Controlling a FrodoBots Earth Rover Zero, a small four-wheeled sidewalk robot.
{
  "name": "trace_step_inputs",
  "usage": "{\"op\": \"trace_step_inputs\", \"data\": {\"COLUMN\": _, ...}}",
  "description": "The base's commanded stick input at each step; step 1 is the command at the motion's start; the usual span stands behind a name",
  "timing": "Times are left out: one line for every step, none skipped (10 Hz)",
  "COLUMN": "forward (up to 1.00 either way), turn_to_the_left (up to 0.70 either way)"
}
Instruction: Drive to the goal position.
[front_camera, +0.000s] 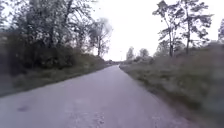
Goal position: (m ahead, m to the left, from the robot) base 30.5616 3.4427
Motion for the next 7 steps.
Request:
{"op": "trace_step_inputs", "data": {"forward": 1.00, "turn_to_the_left": 0.00}}
{"op": "trace_step_inputs", "data": {"forward": 1.00, "turn_to_the_left": 0.00}}
{"op": "trace_step_inputs", "data": {"forward": 1.00, "turn_to_the_left": 0.00}}
{"op": "trace_step_inputs", "data": {"forward": 1.00, "turn_to_the_left": 0.00}}
{"op": "trace_step_inputs", "data": {"forward": 1.00, "turn_to_the_left": 0.00}}
{"op": "trace_step_inputs", "data": {"forward": 1.00, "turn_to_the_left": 0.00}}
{"op": "trace_step_inputs", "data": {"forward": 1.00, "turn_to_the_left": 0.00}}
